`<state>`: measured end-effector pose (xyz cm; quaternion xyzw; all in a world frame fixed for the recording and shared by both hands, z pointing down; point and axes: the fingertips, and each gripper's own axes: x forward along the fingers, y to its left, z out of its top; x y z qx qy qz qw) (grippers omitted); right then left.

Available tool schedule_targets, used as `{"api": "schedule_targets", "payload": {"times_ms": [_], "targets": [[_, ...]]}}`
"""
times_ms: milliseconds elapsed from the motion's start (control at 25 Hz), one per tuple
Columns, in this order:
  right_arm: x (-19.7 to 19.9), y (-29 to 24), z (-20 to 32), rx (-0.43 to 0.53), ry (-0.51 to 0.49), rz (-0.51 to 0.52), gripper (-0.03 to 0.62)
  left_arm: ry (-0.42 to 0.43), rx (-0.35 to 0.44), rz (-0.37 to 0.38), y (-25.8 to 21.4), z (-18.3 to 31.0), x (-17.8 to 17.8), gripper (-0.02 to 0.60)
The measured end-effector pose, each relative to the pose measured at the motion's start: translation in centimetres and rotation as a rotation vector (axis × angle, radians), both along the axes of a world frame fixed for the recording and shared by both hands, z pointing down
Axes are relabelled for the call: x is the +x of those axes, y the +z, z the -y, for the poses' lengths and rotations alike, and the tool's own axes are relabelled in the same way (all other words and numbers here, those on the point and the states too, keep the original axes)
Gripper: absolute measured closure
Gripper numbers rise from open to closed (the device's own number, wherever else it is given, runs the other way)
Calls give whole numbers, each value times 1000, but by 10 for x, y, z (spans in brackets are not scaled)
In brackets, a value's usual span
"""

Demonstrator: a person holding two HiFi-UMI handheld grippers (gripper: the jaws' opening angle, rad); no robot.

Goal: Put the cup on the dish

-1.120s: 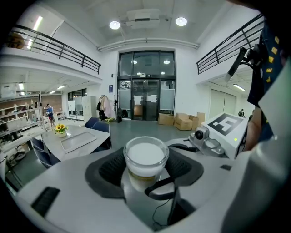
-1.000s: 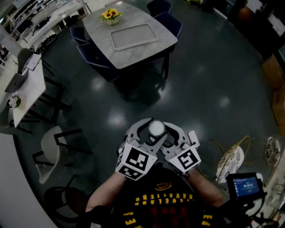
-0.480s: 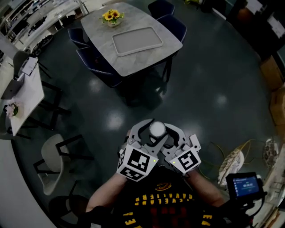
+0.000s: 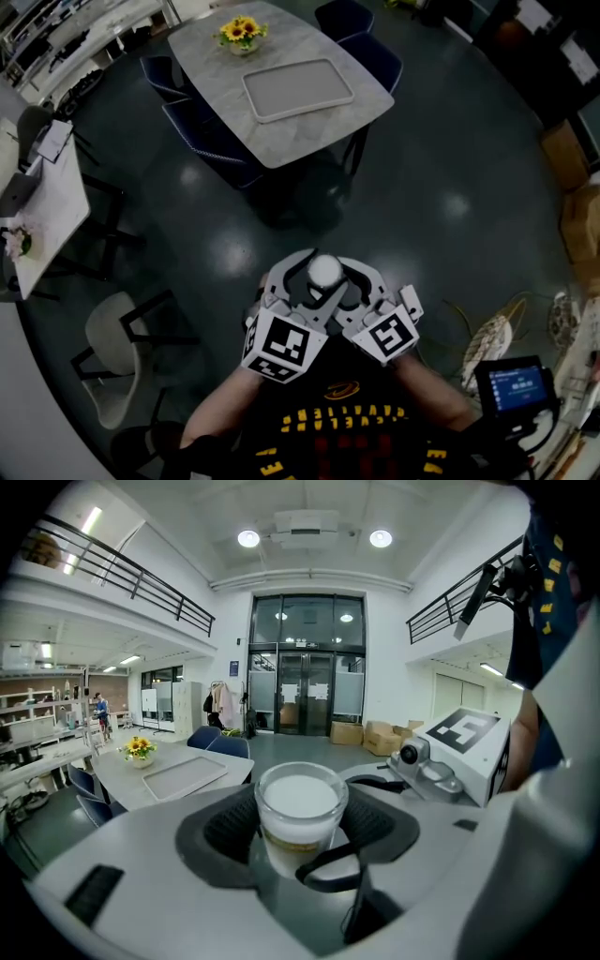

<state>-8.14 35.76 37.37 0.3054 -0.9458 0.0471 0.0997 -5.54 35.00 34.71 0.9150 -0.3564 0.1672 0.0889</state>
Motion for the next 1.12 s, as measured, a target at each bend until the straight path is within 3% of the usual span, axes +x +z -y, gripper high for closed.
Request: {"api": "schedule_targets", "payload": {"times_ms": [280,680,1120], "targets": [[-19,-2,8,-2,-7,-2,350,-18,1,-24,-4,10,-21,313],[-37,-5,31,-4,-41,47,350,-53,13,19,-7,34,-37,313],[-11,5,88,-22,-38,73,350,-59,3,43,3,92,-10,313]]}}
